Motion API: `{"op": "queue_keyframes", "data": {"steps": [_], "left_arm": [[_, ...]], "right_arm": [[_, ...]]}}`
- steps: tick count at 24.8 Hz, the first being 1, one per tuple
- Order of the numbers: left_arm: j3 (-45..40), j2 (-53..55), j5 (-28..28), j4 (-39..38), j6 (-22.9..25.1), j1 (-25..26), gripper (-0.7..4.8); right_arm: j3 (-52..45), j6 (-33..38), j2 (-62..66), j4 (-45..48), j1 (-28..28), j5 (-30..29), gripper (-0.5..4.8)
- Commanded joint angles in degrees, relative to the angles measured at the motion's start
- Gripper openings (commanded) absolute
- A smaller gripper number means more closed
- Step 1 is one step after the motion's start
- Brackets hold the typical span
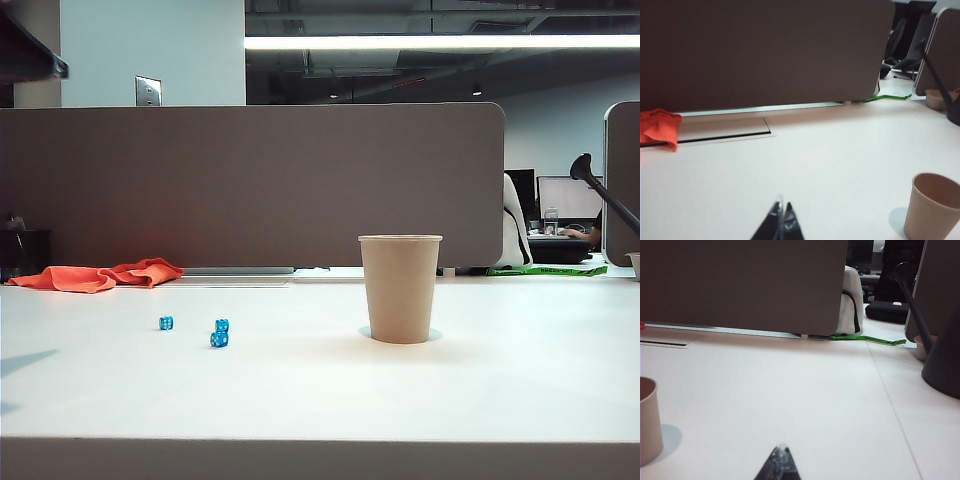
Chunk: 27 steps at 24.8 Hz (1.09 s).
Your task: Pick up the dice with a different color and drop it into the paper cup.
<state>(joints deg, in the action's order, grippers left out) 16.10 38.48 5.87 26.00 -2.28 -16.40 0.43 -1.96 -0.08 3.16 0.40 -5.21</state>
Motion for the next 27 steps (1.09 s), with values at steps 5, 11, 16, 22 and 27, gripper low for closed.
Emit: {"op": "queue_keyframes", "data": {"steps": [5,11,16,22,27], "left_arm": [[-2.08,-12.35,-2.29,-7.15,0.13,-0.02,-0.06],[-2.08,-24.83,-6.1,-17.81,0.35,-0.02,-0.06],[-2.08,-34.69,-6.12,-25.75,0.37,-0.02,-0.06],[-1.79,-38.18,-6.75,-31.52,1.49,0.07,-0.06],[-3.54,-38.18,-4.5,-32.0,11.3,0.07,-0.06]], "right_arm": [[-0.09,0.24,-0.02,0.94,0.0,-0.09,-0.02],[-0.09,0.46,-0.02,0.9,0.0,-0.11,-0.02],[-0.09,0.46,-0.02,-0.83,0.0,-0.72,-0.02],[-0.09,0.52,0.04,-0.37,0.02,-1.27,-0.02],[-0.09,0.72,0.04,-0.31,0.07,-1.33,-0.02]]}}
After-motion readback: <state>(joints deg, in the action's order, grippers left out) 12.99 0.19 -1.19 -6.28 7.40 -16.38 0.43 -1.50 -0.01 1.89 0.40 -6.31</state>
